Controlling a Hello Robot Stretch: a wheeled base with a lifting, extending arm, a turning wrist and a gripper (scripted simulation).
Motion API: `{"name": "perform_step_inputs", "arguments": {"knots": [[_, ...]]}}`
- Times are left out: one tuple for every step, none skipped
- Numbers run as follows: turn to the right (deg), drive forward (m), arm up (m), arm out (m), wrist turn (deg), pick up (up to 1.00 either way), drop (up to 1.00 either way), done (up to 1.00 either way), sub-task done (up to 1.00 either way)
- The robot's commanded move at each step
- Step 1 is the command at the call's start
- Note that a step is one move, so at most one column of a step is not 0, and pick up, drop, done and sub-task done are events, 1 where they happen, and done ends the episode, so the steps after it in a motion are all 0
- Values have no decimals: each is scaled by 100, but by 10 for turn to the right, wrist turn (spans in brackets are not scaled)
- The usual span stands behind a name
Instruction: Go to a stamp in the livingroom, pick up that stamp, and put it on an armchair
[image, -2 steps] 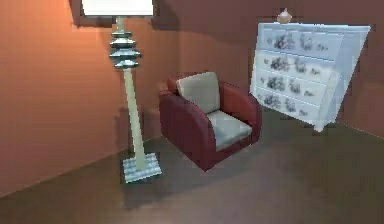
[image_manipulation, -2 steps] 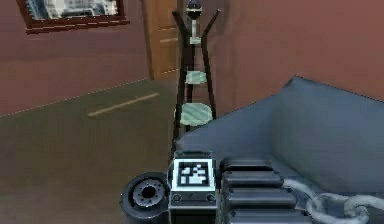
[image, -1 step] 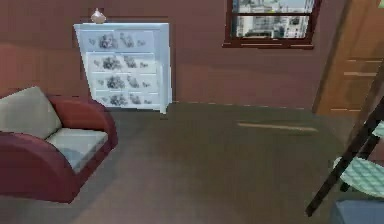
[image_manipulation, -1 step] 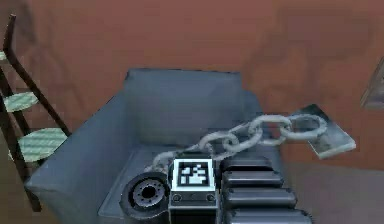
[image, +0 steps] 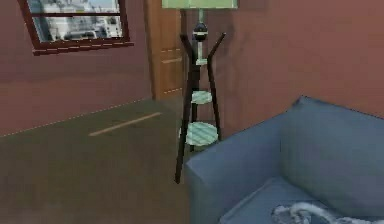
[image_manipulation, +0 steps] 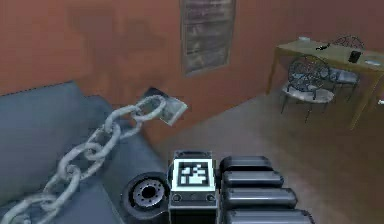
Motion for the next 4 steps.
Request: {"name": "perform_step_inputs", "arguments": {"knots": [[450, 0, 0, 0, 0, 0, 0, 0, 0], [420, 0, 0, 0, 0, 0, 0, 0, 0], [-450, 0, 0, 0, 0, 0, 0, 0, 0], [-450, 0, 0, 0, 0, 0, 0, 0, 0]]}}
